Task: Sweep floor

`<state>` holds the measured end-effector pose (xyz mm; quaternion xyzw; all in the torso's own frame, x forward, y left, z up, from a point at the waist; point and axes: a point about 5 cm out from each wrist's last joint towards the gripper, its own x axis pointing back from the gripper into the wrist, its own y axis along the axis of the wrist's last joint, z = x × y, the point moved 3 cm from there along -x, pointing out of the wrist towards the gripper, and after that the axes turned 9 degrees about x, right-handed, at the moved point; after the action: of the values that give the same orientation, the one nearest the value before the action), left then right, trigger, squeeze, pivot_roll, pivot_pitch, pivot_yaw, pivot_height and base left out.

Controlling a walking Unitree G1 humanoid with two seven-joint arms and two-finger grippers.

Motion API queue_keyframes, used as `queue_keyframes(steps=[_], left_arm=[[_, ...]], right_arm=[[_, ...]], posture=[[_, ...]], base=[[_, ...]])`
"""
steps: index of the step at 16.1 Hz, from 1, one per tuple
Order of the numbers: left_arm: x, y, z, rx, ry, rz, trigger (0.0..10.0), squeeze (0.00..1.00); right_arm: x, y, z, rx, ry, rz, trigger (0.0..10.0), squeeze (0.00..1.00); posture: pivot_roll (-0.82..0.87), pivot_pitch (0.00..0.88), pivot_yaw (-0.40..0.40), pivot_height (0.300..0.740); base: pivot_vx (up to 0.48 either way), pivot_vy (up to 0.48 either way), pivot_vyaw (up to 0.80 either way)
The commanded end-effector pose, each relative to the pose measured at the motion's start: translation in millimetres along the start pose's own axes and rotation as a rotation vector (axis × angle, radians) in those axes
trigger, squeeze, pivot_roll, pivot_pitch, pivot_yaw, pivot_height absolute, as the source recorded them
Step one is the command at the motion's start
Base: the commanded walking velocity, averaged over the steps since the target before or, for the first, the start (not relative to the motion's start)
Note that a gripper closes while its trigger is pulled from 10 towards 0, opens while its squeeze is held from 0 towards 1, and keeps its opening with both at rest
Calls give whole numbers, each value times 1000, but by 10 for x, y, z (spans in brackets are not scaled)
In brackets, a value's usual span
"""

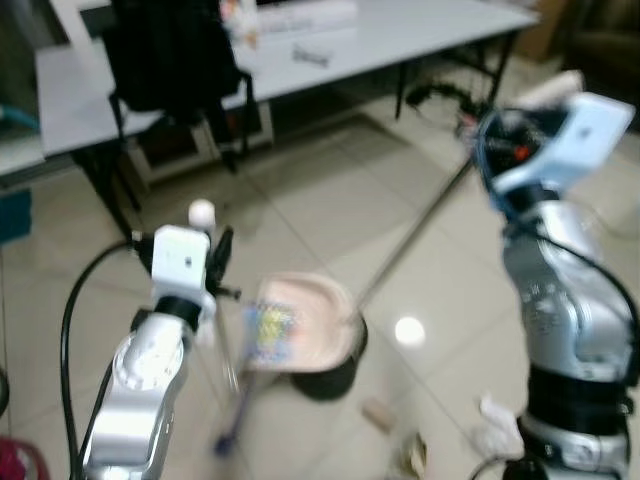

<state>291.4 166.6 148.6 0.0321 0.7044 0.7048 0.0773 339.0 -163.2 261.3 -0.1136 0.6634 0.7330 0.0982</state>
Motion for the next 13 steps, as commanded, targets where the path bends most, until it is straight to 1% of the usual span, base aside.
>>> queue_keyframes(steps=[1, 4, 6, 7, 12, 13], left_arm=[[12, 80, 80, -52, 17, -24, 10000, 0], [10, 75, 79, -41, 20, -25, 10000, 0], [9, 60, 75, -16, 23, -25, 10000, 0], [9, 42, 73, -23, 22, -14, 10000, 0], [19, 16, 75, -23, 20, -3, 10000, 0], [30, 3, 83, -23, 20, 1, 10000, 0]], right_arm=[[-11, 148, 129, -47, 41, -66, 10000, 0], [-7, 159, 76, -32, 26, -72, 10000, 0], [-4, 167, 12, -23, 9, -76, 10000, 0], [-6, 175, -28, -20, 0, -79, 10000, 0], [-13, 185, -79, -23, -9, -84, 10000, 0], [-7, 175, -126, -21, -21, -83, 10000, 0]], posture=[[4, 54, 48, 740], [0, 55, 51, 740], [-3, 57, 50, 740], [-3, 55, 49, 740], [-1, 53, 46, 740], [-2, 44, 45, 740]], base=[[431, 0, 0], [419, 0, 0], [0, 0, 0], [0, 0, 0], [0, 0, 0], [0, 0, 0]])
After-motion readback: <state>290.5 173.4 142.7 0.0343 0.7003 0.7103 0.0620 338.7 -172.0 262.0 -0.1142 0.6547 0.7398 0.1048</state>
